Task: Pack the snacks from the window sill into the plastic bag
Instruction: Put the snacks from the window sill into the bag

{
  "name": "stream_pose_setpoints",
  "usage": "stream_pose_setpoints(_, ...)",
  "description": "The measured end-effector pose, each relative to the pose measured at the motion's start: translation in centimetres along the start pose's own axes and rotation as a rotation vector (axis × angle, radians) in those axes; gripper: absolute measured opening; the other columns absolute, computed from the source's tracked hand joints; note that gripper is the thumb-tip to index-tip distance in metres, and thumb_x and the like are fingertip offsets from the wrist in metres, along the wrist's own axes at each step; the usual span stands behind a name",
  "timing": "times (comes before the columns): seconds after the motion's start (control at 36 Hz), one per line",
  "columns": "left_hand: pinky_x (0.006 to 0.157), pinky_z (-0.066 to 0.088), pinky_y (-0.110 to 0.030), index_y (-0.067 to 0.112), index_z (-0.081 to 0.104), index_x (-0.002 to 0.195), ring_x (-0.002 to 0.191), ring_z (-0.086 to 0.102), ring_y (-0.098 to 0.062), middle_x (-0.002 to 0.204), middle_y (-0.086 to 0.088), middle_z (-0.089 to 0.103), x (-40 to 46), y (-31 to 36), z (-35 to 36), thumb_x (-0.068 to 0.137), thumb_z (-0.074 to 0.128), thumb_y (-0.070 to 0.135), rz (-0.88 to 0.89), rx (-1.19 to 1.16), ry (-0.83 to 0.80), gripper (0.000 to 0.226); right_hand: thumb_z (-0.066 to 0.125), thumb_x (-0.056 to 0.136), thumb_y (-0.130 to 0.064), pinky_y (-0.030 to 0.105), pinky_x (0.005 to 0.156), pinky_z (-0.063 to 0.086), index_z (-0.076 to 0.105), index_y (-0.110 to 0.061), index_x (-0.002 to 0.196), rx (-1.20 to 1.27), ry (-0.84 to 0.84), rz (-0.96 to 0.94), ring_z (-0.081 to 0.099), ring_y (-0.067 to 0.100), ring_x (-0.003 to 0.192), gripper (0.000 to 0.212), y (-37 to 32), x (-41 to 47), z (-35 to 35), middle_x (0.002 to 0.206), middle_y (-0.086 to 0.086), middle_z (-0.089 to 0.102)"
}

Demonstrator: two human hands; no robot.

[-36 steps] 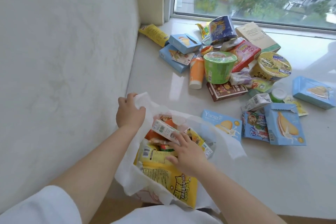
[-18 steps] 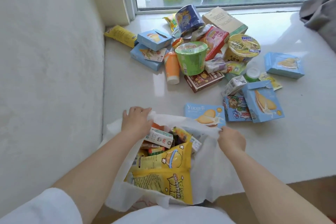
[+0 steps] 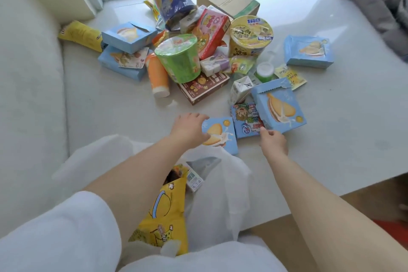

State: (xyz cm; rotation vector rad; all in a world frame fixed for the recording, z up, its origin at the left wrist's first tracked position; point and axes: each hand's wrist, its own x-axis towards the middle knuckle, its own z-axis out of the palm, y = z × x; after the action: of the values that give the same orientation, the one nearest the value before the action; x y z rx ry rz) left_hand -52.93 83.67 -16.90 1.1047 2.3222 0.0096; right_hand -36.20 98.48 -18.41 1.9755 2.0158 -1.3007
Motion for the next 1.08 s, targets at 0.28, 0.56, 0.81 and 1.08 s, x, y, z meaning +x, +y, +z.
stream_pose_setpoints(0.28, 0.113, 0.012, -0.057, 0.033, 0.005, 0.149, 0.142, 0.018, -0.028, 0.155, -0.003, 0.017, 3.8, 2.8, 2.6, 0.074, 0.067, 0.056, -0.045, 0.173, -0.228, 0.1, 0.049, 0.084, -0.064, 0.041, 0.08, 0.053, 0.048, -0.015, 0.124, 0.465, -0.142, 0.498, 0.06, 0.026, 0.09, 0.063, 0.9, 4.8, -1.4, 0.107, 0.008, 0.053)
stream_pose_setpoints(0.56, 0.111, 0.011, -0.063, 0.027, -0.017, 0.147, 0.144, -0.004, -0.033, 0.157, -0.002, -0.013, 5.0, 3.1, 3.7, 0.067, 0.071, 0.06, -0.01, 0.304, -0.228, 0.124, 0.067, 0.059, -0.074, 0.043, 0.094, 0.043, 0.041, -0.011, 0.13, 0.57, 0.044, 0.585, 0.049, 0.03, 0.114, 0.097, 0.6, 8.5, -2.2, 0.128, 0.008, 0.046)
stream_pose_setpoints(0.81, 0.109, 0.014, -0.065, 0.021, -0.021, 0.146, 0.142, 0.004, -0.038, 0.155, -0.01, -0.005, 4.8, 4.3, 5.1, 0.07, 0.065, 0.06, 0.004, 0.362, -0.217, 0.121, 0.06, 0.084, -0.053, 0.042, 0.117, 0.012, 0.024, -0.026, 0.148, -0.379, 0.186, -0.172, 0.013, 0.029, 0.143, 0.079, 1.0, 10.7, -3.9, 0.157, 0.011, 0.01)
stream_pose_setpoints(1.08, 0.108, 0.019, -0.062, 0.023, -0.019, 0.146, 0.135, 0.019, -0.036, 0.149, -0.01, 0.01, 4.7, 4.7, 5.1, 0.063, 0.07, 0.062, -0.015, 0.379, -0.186, 0.128, 0.064, 0.084, -0.046, 0.04, 0.092, 0.038, 0.042, -0.015, 0.131, -0.738, 0.1, -0.342, 0.036, 0.038, 0.12, 0.06, 0.3, 12.4, -4.8, 0.136, 0.017, 0.038)
